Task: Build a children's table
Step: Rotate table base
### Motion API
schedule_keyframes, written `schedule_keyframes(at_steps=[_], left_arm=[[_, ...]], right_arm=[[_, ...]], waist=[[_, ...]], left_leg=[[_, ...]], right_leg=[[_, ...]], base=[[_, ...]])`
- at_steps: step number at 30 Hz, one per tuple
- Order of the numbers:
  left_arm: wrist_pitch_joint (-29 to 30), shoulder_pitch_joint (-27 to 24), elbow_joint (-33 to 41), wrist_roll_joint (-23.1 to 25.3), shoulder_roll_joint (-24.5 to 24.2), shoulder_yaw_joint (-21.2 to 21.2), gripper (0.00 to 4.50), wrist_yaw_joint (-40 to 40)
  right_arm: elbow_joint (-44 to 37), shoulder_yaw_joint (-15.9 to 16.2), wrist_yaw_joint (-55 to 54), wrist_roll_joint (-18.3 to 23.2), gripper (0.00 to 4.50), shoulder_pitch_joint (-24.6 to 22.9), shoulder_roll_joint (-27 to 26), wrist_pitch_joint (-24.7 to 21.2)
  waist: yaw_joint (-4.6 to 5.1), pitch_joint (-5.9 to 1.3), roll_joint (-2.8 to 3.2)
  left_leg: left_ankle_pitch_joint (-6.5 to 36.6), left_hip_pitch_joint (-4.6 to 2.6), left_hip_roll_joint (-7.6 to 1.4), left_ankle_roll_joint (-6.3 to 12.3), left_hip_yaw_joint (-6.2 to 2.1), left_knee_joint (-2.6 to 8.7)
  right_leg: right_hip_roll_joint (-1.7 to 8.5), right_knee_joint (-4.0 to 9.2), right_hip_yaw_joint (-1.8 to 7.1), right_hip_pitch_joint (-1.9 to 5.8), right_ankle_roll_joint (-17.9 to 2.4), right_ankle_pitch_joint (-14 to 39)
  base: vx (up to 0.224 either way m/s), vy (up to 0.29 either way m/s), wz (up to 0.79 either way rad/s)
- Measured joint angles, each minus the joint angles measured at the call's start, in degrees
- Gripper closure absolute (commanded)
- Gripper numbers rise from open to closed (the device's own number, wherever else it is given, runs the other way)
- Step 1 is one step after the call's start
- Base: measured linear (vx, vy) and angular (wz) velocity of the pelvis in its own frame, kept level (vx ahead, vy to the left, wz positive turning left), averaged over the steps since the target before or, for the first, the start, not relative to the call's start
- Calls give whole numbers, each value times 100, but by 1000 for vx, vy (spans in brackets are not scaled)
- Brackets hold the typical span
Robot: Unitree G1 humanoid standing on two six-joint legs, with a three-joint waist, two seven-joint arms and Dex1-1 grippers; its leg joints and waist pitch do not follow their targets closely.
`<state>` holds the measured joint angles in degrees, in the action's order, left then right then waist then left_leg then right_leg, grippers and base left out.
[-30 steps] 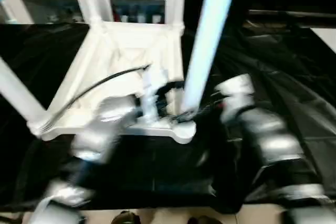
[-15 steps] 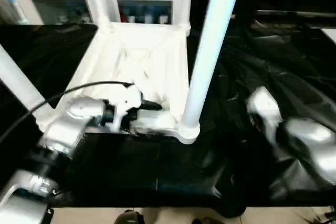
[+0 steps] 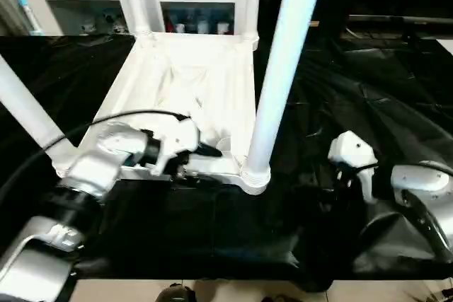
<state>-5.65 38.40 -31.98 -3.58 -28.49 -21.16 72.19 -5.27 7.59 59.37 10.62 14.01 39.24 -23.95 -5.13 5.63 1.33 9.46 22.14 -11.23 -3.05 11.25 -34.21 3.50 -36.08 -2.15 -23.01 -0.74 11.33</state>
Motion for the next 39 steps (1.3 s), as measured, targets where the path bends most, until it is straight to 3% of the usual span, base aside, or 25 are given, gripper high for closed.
schedule_keyframes(at_steps=[7, 12, 13, 24, 25, 30, 35, 39], left_arm=[[-227, 73, -395, 237, 5, -72, 240, -99], [-339, 191, -703, 340, 3, -112, 251, 28], [-362, 220, -725, 347, 1, -115, 278, 40], [-459, 247, -962, 502, -6, -126, 335, 135], [-469, 249, -989, 504, -6, -126, 362, 148], [-483, 275, -1154, 581, -8, -142, 382, 258], [-558, 301, -1189, 668, -23, -168, 434, 260], [-520, 278, -1186, 614, -13, -123, 444, 316]], right_arm=[[-153, 132, 71, 82, 76, -51, 4, -175], [-155, 188, 73, 72, 76, -51, 15, -218], [-155, 188, 73, 72, 76, -51, 33, -223], [-155, 210, 72, 71, 76, -50, 44, -280], [-155, 210, 72, 71, 76, -50, 44, -280], [-155, 211, 67, 71, 76, -50, 45, -281], [-155, 211, 51, 71, 76, -50, 44, -282], [-146, 207, -112, 69, 76, -37, -32, -278]], waist=[[9, 0, 1], [3, 0, 0], [0, 0, 0], [3, 0, 1], [1, 0, 1], [1, 1, 1], [6, 1, 1], [12, 2, 4]], left_leg=[[0, -1, 0, 0, -1, 1], [0, 0, 0, 0, -1, 1], [0, -1, 0, 0, -1, 1], [0, 0, 0, 0, -1, 2], [0, -1, 0, -1, -1, 2], [0, -1, 0, -1, -1, 2], [0, 0, 0, -1, -1, 6], [0, 0, 0, -1, 1, 11]], right_leg=[[0, 0, 0, -2, 1, 1], [0, 1, 1, -1, 1, 1], [1, 1, 1, -1, 1, 1], [0, 2, 0, -2, 1, 1], [1, 3, 1, -2, 1, 1], [1, 3, 1, -2, 1, 1], [0, 8, 1, -2, 1, 1], [0, 17, 1, -2, 1, 1]], base=[[0, 0, 0], [0, 0, 0], [0, 0, 0], [0, 0, 0], [0, 0, 0], [0, 0, 0], [0, 0, 0], [0, 0, 0]])
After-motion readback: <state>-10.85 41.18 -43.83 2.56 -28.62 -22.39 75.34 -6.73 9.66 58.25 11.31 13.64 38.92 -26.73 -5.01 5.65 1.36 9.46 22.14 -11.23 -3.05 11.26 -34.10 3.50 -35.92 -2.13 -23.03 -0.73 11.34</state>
